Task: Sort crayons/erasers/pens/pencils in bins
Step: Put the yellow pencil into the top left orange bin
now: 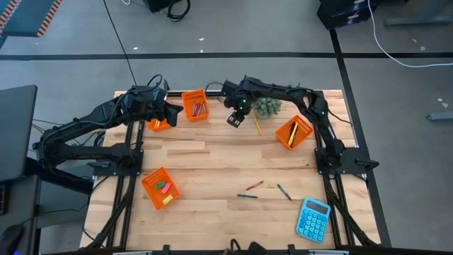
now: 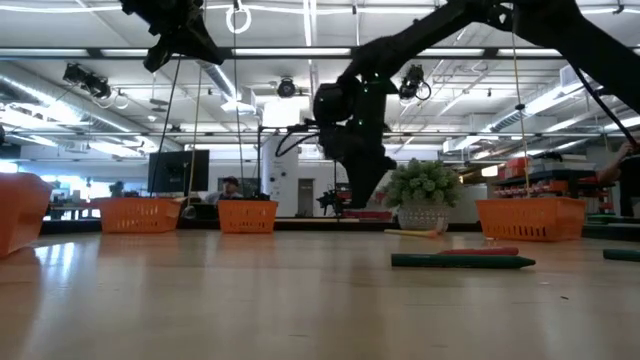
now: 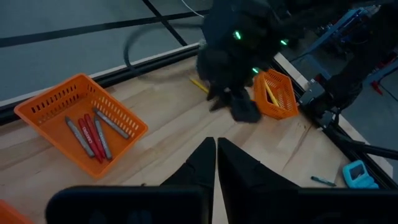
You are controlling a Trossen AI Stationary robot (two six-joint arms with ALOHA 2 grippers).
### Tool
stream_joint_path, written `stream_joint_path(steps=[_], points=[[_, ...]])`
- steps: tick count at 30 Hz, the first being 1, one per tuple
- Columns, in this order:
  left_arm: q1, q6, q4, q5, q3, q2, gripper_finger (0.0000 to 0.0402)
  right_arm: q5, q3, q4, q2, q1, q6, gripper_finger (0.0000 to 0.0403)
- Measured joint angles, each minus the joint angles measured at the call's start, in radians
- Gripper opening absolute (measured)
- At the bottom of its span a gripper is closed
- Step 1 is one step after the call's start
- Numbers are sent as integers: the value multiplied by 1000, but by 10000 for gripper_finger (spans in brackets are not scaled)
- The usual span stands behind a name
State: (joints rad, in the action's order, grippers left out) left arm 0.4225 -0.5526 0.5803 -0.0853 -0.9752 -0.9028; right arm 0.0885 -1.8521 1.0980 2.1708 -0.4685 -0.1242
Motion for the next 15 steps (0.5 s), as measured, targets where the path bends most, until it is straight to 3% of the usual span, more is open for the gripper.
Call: stream_joint_path(steps=[4, 10, 15], points=[[0, -6, 0, 0, 0, 0, 20, 18, -53, 123, -2, 66, -35, 131], [0, -34, 0, 0, 0, 0, 13, 18, -59, 293, -1, 145, -260, 131], [-2, -46, 0, 0, 0, 0, 23, -2, -53, 309, -1, 182, -399, 131]])
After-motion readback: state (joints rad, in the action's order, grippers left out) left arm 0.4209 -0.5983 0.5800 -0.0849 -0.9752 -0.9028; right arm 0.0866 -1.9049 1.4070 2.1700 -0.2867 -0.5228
